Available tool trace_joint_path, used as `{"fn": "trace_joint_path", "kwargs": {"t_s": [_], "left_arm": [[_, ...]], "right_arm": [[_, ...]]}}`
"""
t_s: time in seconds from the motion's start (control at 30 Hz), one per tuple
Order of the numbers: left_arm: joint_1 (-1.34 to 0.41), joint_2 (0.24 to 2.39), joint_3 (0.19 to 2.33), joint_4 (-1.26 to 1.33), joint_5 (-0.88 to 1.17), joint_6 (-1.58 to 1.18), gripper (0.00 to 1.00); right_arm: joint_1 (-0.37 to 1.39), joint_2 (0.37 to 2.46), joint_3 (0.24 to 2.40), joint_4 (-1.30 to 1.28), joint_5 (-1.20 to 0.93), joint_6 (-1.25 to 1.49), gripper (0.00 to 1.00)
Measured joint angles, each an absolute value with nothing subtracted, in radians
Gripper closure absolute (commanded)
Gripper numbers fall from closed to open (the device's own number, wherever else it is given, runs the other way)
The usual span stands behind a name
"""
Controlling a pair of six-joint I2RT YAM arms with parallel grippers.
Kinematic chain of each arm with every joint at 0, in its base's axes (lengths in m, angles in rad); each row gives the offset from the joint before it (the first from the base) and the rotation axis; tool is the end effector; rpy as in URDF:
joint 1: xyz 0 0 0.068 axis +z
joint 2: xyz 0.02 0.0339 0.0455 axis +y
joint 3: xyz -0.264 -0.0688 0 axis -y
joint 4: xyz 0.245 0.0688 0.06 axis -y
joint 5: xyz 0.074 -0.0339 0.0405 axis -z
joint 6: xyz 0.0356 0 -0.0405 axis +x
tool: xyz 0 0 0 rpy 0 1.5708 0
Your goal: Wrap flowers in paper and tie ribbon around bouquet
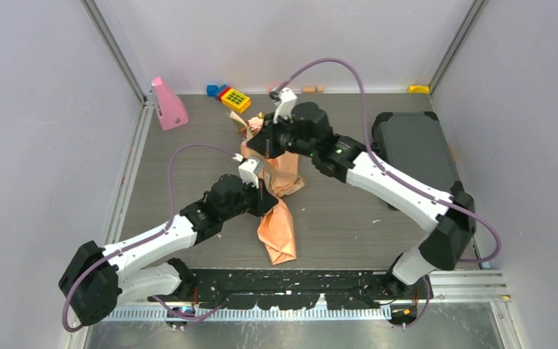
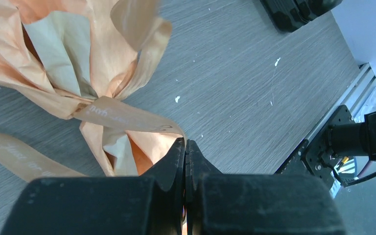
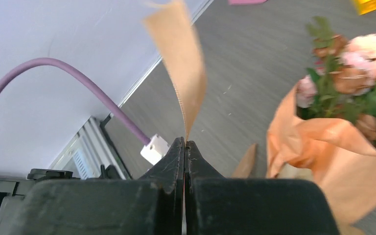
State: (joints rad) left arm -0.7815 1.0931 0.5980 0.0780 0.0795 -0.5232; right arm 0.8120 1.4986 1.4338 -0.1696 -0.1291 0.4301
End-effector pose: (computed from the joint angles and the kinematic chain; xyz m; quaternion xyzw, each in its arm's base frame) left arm 0.1704 -0.1730 0.2400 0.1294 0.8278 -0.3573 0.4128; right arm 0.2414 0.2612 0.3954 -0.1879 0.7615 0.4009 0.4734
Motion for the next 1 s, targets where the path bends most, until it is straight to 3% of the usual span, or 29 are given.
{"fn": "trace_joint_path", "kwargs": {"t_s": [0.63, 0.8, 0.9, 1.0], "left_arm": [[-0.83, 1.007, 0.415, 0.25, -0.046, -0.54, 1.0], [-0.831, 1.006, 0.398, 0.276, -0.052, -0.535, 1.0], [-0.831, 1.005, 0.397, 0.295, -0.061, -0.526, 1.0], [-0.833, 1.005, 0.397, 0.308, -0.067, -0.516, 1.0]], "right_arm": [[0.917, 1.982, 1.867, -0.287, -0.227, 0.579, 0.97], [0.929, 2.022, 1.934, -0.356, -0.27, 0.61, 0.82], [0.937, 2.026, 1.961, -0.412, -0.293, 0.603, 0.57], [0.927, 2.026, 1.972, -0.456, -0.288, 0.585, 0.42]]}}
